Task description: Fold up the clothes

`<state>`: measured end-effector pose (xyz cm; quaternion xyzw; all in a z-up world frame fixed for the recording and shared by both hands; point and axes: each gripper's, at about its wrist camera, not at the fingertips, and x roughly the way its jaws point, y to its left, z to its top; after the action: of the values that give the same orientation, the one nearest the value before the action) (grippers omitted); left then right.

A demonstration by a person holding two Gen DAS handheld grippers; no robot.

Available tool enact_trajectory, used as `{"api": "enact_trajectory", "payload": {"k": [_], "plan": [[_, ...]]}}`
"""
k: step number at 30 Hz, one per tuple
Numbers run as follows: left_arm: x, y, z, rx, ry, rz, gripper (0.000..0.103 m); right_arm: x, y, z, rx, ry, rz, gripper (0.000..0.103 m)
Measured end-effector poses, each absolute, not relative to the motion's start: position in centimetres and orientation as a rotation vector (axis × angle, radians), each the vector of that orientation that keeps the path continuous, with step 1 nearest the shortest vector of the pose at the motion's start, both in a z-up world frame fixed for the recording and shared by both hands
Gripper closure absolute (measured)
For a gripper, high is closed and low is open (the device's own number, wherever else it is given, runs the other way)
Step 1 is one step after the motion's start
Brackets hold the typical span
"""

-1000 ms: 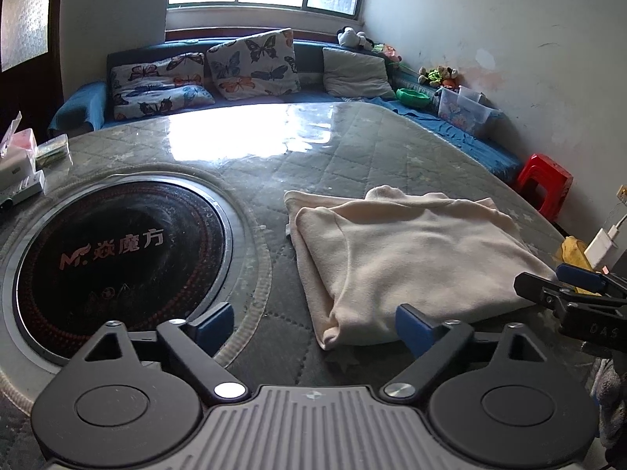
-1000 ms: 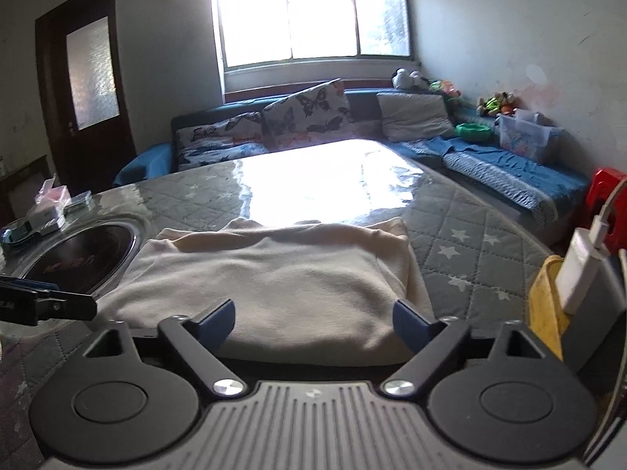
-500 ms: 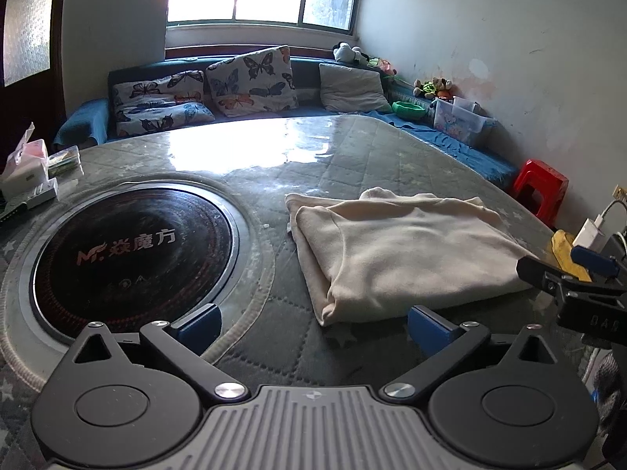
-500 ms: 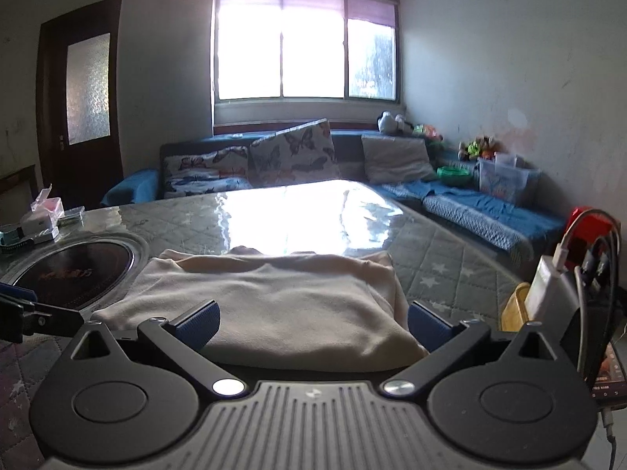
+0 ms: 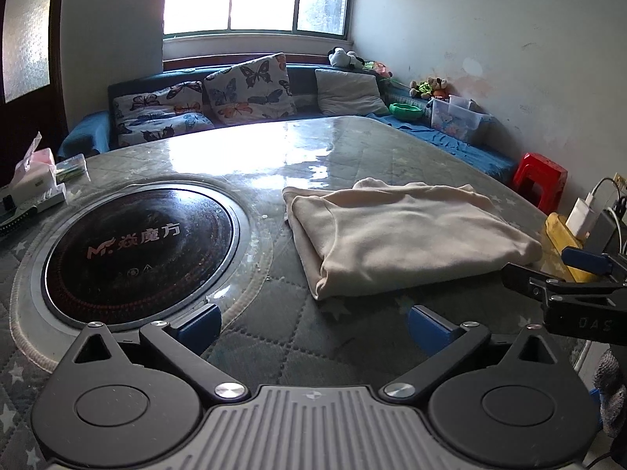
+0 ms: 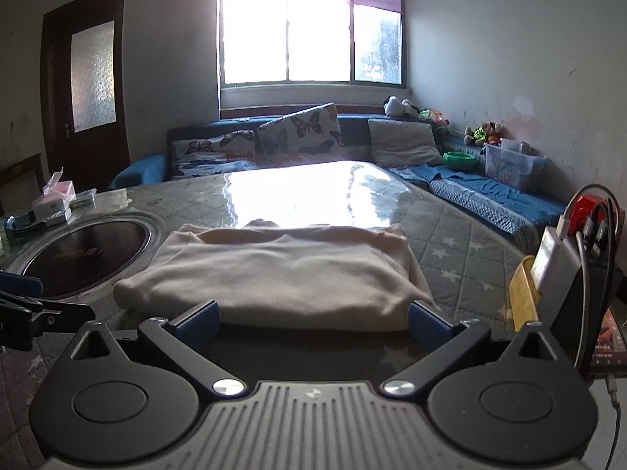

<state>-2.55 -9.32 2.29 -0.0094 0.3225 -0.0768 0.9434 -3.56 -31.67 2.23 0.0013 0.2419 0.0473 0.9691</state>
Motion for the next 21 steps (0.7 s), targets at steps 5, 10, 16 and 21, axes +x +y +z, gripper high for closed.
{"api": "enact_trajectory", "payload": {"k": [5,10,16,21], "plan": [[-3.3,-9.8,2.2,0.007,0.645,-0.150,0.000,-4.0,-31.6,2.1,0.016,0.495,0.084,0.000],[-4.0,-10.2,2.3,0.031,0.621,-0.150,0.000,-4.7,-31.7,1.8,0.024,0.501,0.075,0.000],[-4.6,-10.8,2.3,0.042,0.606,-0.153,0.000,-5.3,-31.7,1.5,0.027,0.512,0.067,0.000],[-5.2,-11.5,2.0,0.069,0.603,-0.154,0.000,-5.8,-31.6,1.2,0.025,0.514,0.070,0.000]]}}
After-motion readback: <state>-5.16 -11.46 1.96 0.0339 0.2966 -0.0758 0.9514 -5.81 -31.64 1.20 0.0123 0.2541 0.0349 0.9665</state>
